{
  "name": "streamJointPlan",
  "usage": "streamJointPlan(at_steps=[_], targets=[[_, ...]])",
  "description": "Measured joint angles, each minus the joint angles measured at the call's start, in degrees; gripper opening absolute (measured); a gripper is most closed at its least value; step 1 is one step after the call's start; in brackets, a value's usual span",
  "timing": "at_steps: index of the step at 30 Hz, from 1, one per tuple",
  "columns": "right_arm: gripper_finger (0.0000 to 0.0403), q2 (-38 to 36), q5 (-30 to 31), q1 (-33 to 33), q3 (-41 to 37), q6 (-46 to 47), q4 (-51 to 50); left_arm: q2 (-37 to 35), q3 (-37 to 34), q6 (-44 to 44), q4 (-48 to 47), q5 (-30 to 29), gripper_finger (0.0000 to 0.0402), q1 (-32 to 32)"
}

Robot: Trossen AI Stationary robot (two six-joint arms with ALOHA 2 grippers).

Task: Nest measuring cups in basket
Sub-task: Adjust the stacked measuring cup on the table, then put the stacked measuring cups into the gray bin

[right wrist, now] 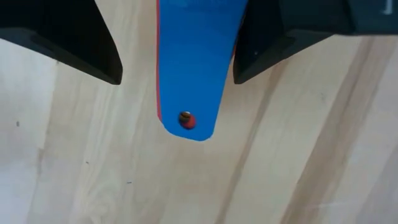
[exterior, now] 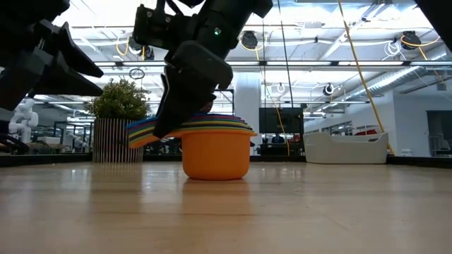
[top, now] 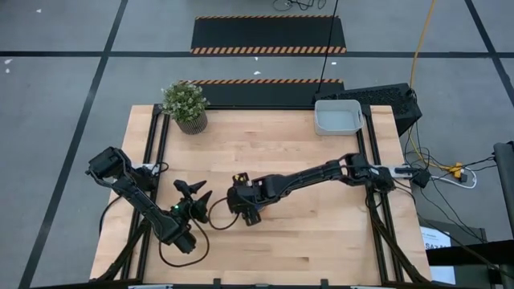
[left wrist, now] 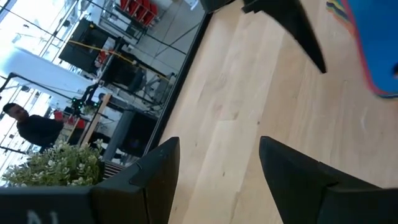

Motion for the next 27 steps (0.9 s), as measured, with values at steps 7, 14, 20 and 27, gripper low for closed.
streamJointPlan(at_steps=[7, 14, 20, 27], targets=[[0.0297, -2.1, -1.7, 0.7, 0.0, 3.2, 0.6, 0.0, 0.0, 6.2, 9.2, 0.3, 0.0223, -0.2], [0.0297, -7.3, -1.9, 3.3, 0.0, 12.0, -0.4, 0.0, -0.2, 34.6, 27.3, 0.8, 0.0252, -2.1], [0.0297, -10.2, -1.7, 7.1, 0.0, 20.2, -1.2, 0.0, -6.9, 56.0, 46.4, 0.6, 0.0322, -2.9], [0.0297, -10.6, -1.5, 12.3, 0.0, 28.2, -1.9, 0.1, -13.4, 71.1, 62.5, 2.0, 0.0353, -2.6]])
